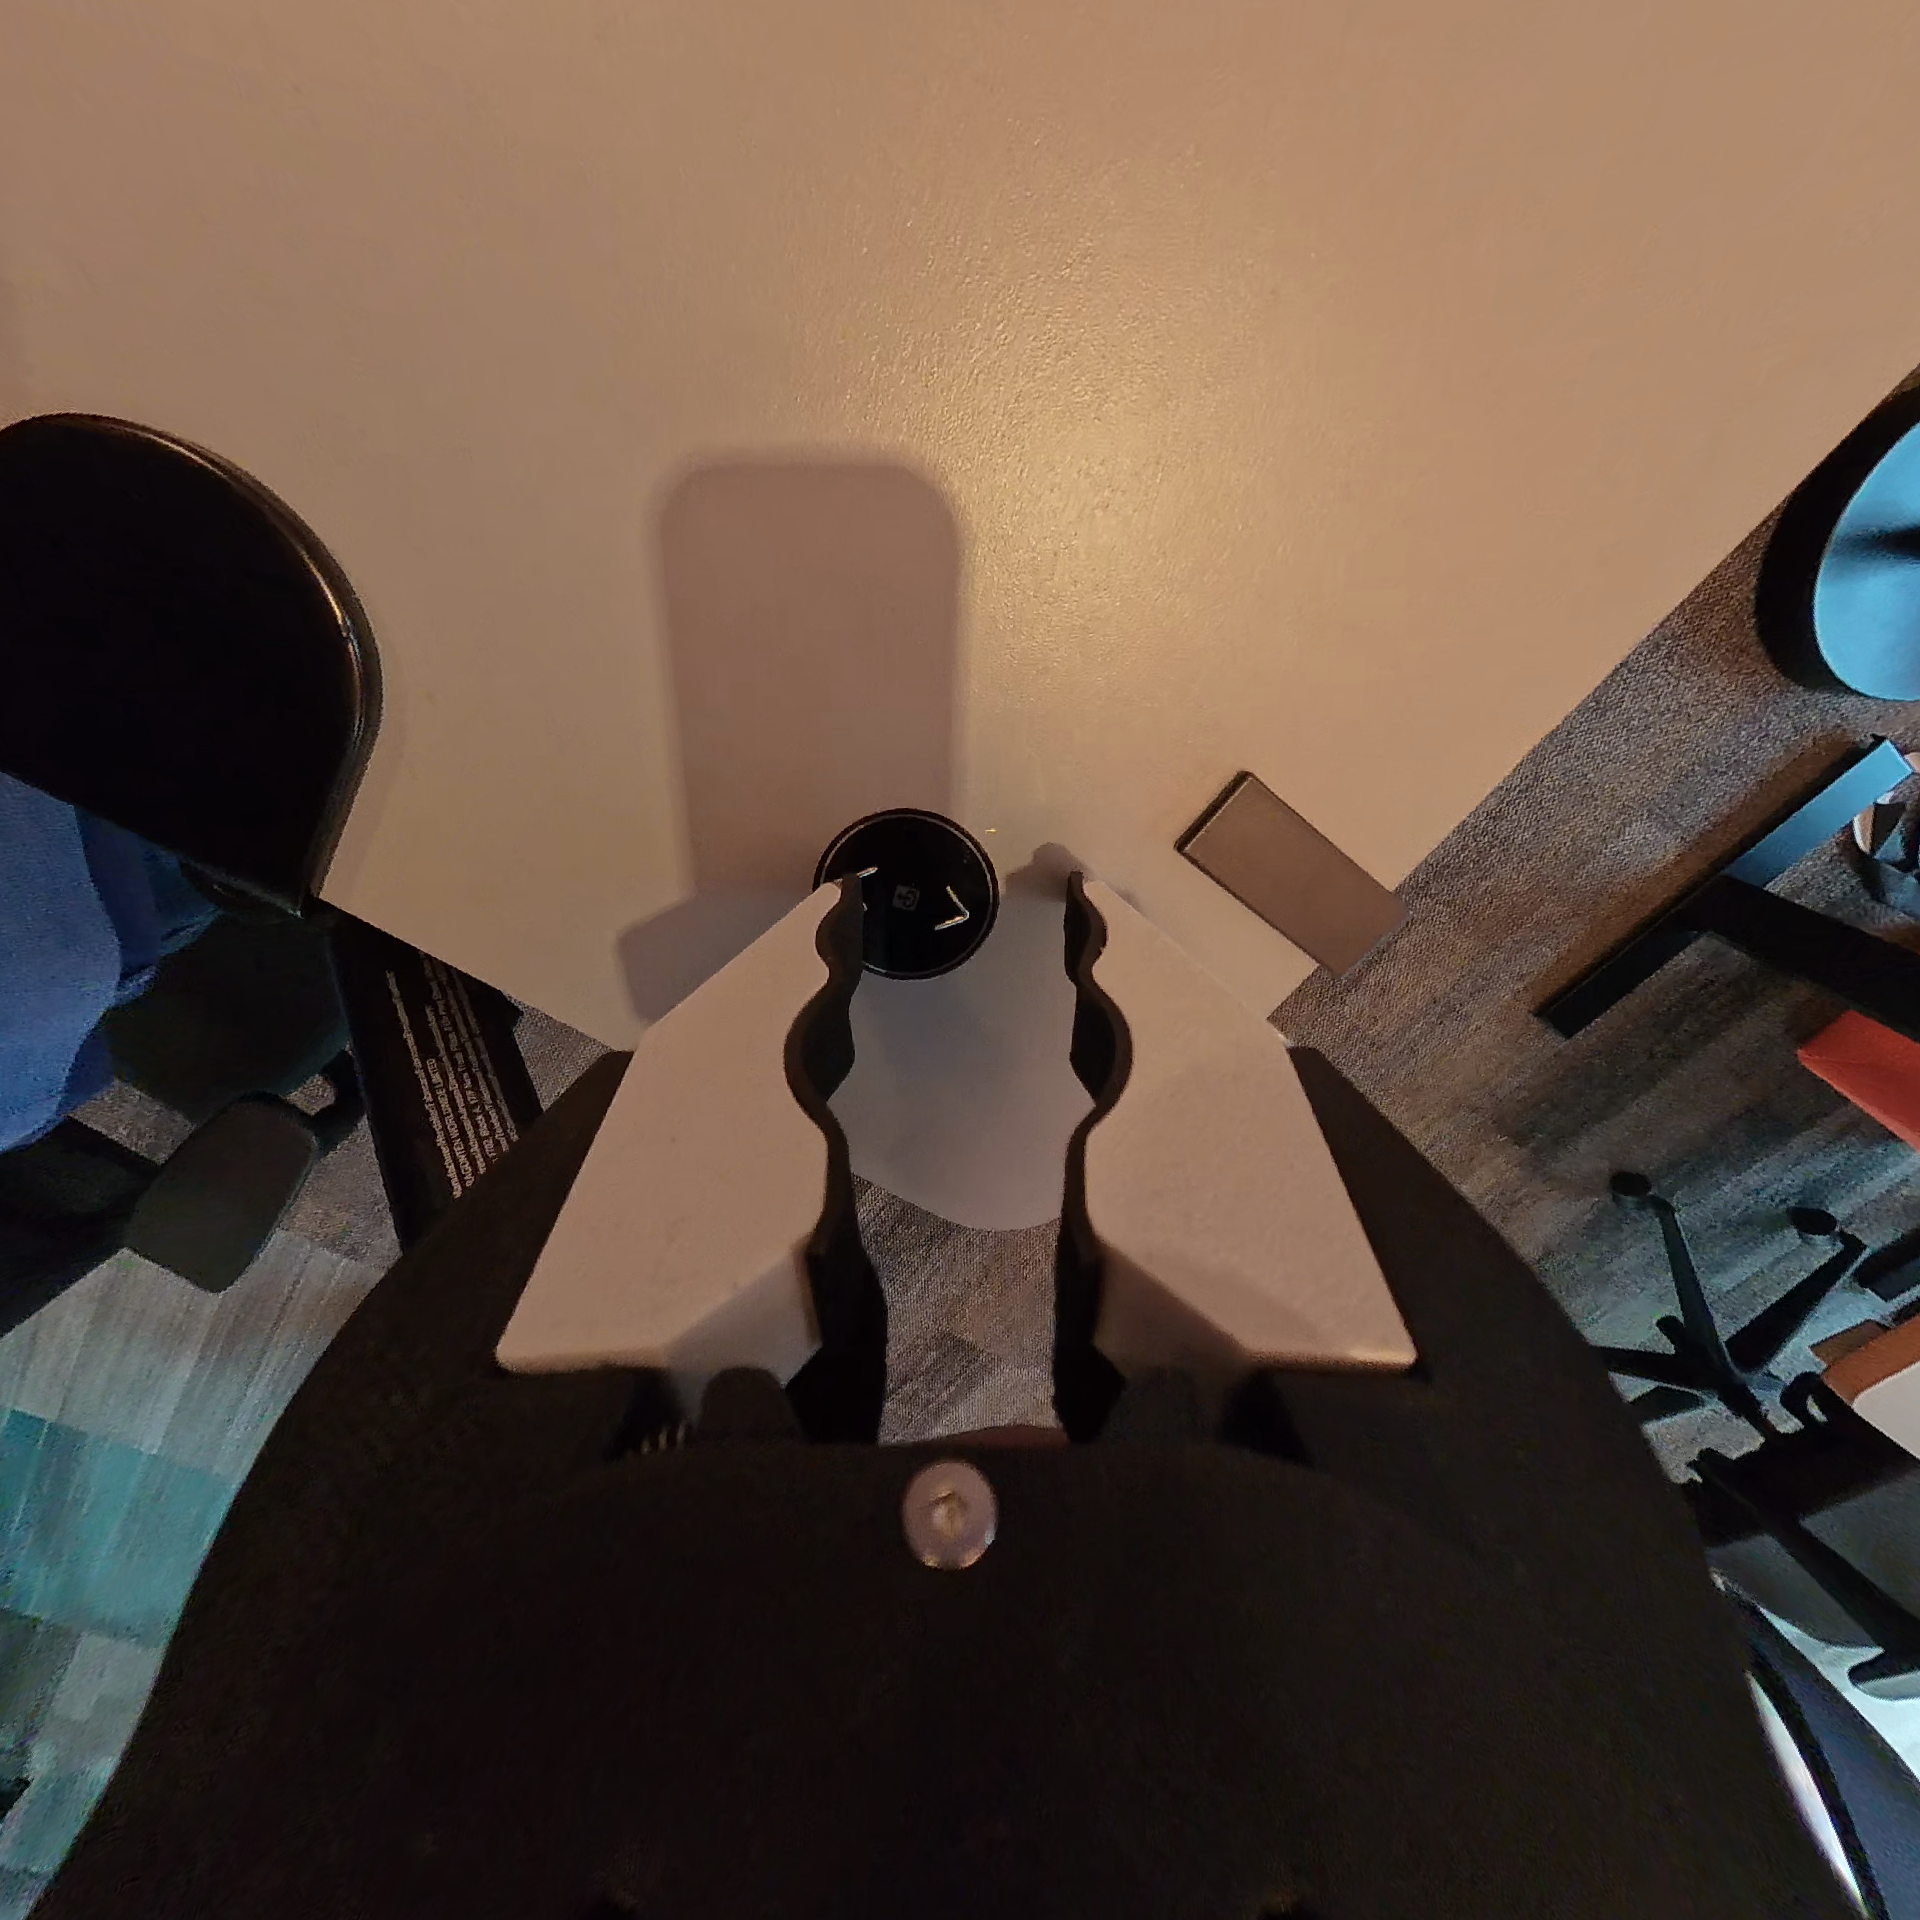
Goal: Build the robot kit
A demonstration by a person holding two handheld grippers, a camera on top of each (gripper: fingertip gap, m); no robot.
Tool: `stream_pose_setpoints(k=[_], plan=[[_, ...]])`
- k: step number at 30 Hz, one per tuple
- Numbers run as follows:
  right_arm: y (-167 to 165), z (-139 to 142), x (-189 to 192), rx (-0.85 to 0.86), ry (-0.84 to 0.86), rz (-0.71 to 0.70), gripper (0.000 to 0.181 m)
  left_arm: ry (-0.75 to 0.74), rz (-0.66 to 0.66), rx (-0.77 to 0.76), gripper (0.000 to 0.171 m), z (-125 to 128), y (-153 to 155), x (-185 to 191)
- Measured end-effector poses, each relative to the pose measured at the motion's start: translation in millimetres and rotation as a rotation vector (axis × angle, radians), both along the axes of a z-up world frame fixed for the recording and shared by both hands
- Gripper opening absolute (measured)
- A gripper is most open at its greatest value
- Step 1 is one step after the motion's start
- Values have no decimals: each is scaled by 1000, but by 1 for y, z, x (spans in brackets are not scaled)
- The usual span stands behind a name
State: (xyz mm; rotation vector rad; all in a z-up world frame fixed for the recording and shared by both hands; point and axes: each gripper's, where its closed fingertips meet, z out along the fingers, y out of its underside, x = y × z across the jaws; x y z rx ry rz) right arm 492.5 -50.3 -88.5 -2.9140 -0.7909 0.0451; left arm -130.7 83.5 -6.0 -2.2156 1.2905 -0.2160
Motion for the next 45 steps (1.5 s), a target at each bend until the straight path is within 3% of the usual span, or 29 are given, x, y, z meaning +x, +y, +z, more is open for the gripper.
stream_pose_setpoints(k=[2,5,9,14,20,25,36,42,45], plan=[[2,2,2,-11,-5,-6,37,29,48,63,25,38,11,-38],[0,7,4,-23,-11,-19,38,115,136,117,24,74,28,-109],[1,12,9,-24,-34,-41,48,190,225,44,21,80,41,-182],[3,19,11,-61,-77,-44,53,178,221,-121,22,52,38,-225],[2,26,12,-80,-69,-65,54,140,183,-253,22,4,29,-228],[2,32,13,-79,-75,-87,55,146,146,-305,22,-16,22,-224],[0,47,11,-81,-98,-121,50,53,50,-238,21,-27,40,-187],[0,55,11,-71,-118,-136,50,49,88,-202,21,-29,57,-188],[0,58,11,-65,-117,-147,51,41,27,-207,19,-31,50,-184]])
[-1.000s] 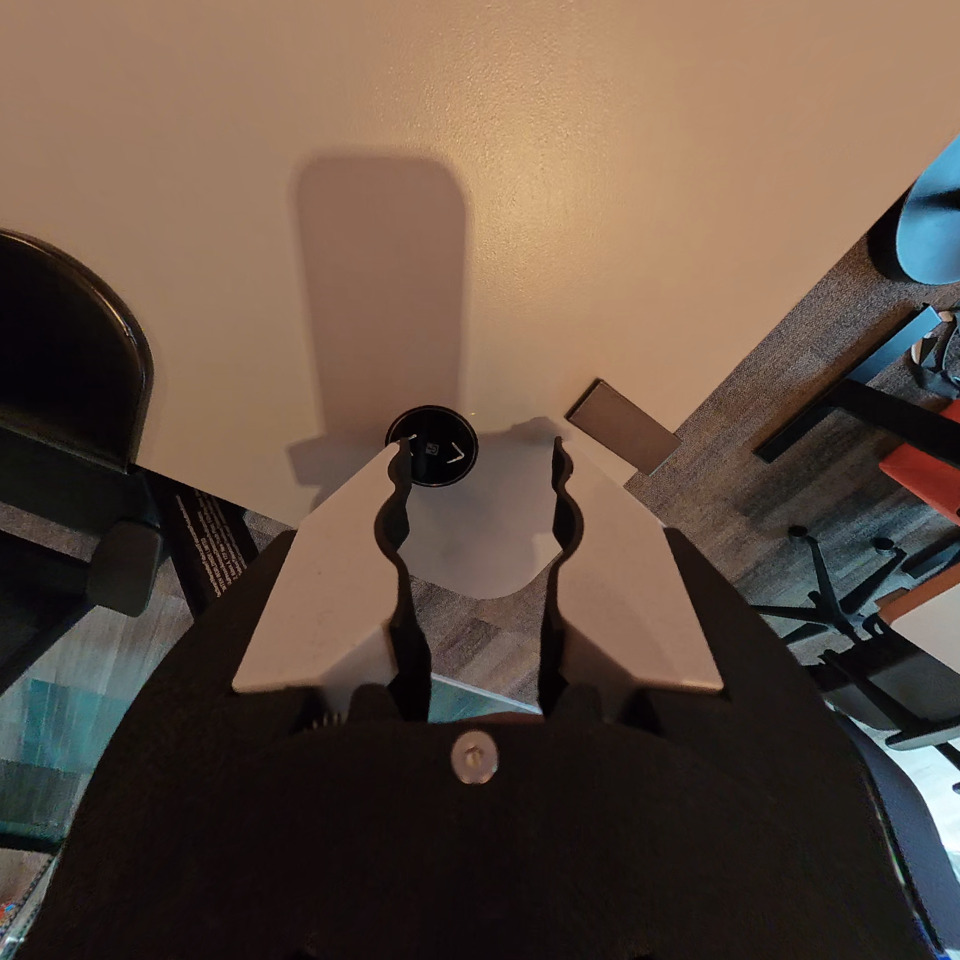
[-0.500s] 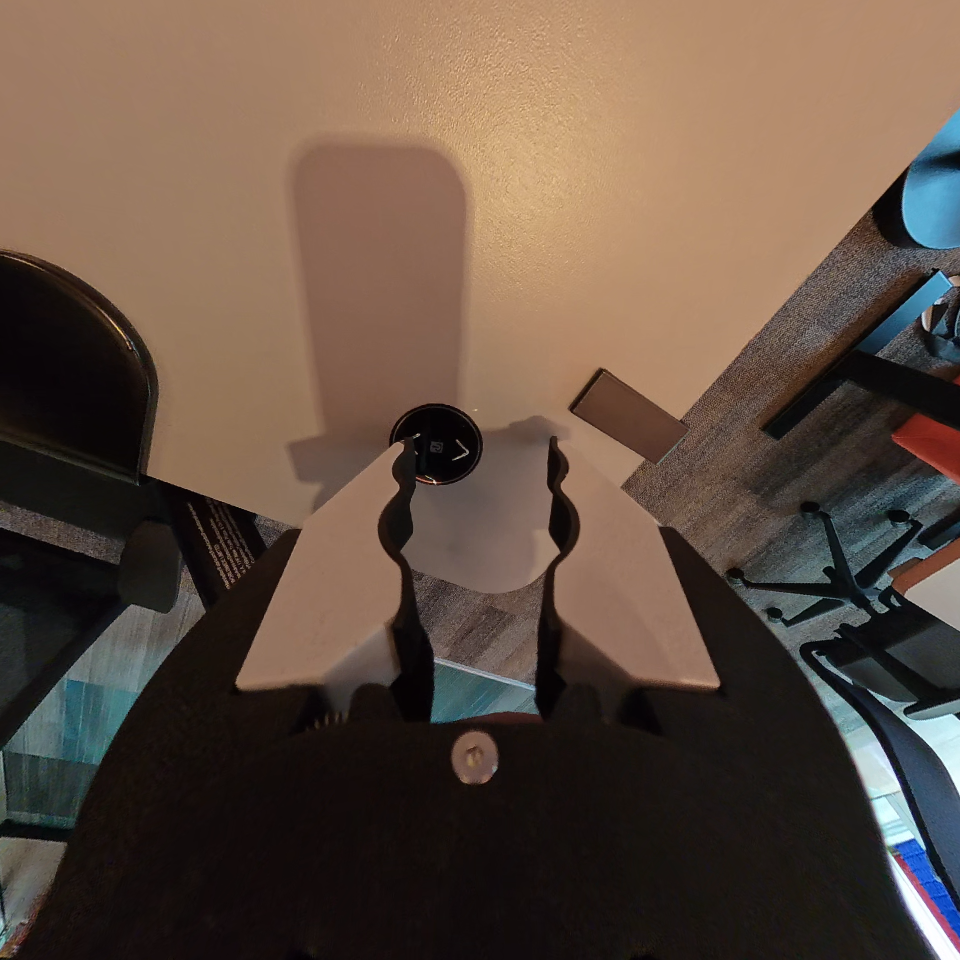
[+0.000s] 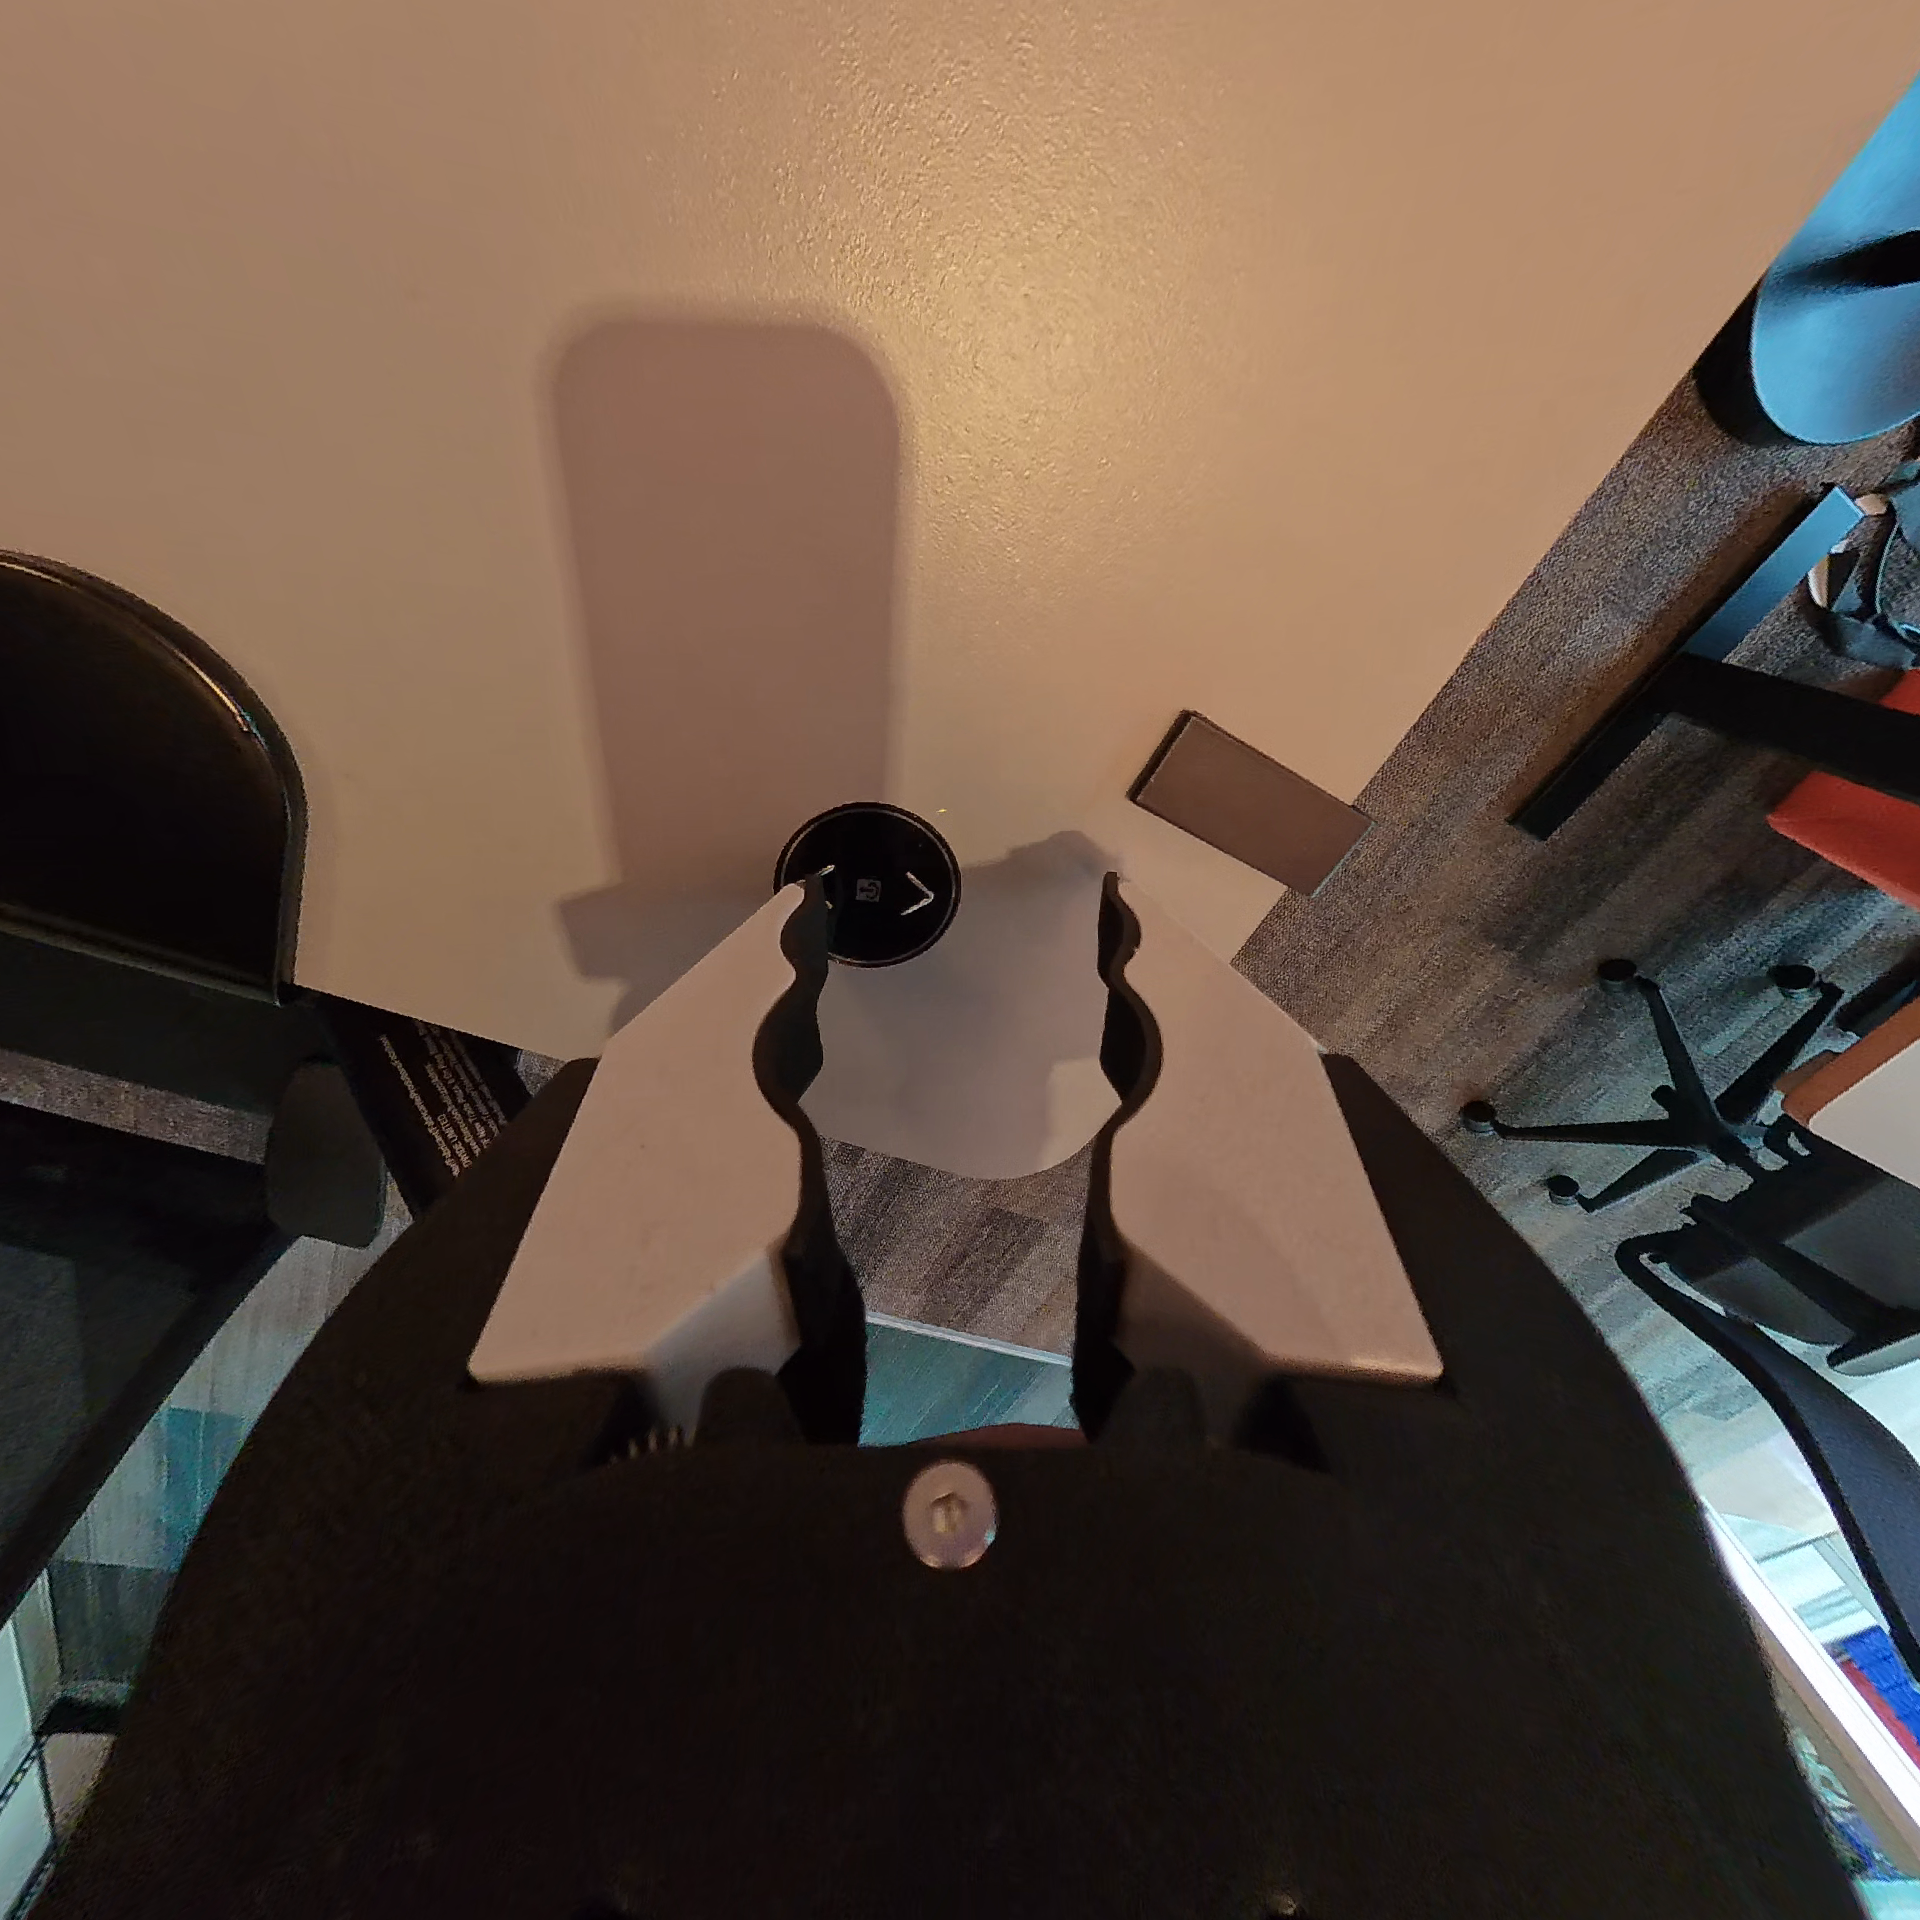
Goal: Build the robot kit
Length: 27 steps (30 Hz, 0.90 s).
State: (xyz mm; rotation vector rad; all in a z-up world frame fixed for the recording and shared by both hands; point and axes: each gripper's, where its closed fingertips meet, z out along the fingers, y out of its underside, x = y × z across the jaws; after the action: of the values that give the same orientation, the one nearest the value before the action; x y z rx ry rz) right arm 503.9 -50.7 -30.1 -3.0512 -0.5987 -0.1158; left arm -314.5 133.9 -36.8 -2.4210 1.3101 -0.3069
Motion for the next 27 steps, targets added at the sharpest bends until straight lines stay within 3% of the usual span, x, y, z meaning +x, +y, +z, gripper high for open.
stream_pose_setpoints(k=[6,17,24,27], plan=[[1,8,1,-6,-19,4,53,48,-103,6,16,-17,-5,3],[1,22,2,19,-35,6,55,21,-133,41,15,-22,3,11],[2,32,3,49,-56,20,58,5,-157,64,3,-19,1,12],[4,37,0,70,-69,18,75,-8,-151,91,1,-16,1,14]])
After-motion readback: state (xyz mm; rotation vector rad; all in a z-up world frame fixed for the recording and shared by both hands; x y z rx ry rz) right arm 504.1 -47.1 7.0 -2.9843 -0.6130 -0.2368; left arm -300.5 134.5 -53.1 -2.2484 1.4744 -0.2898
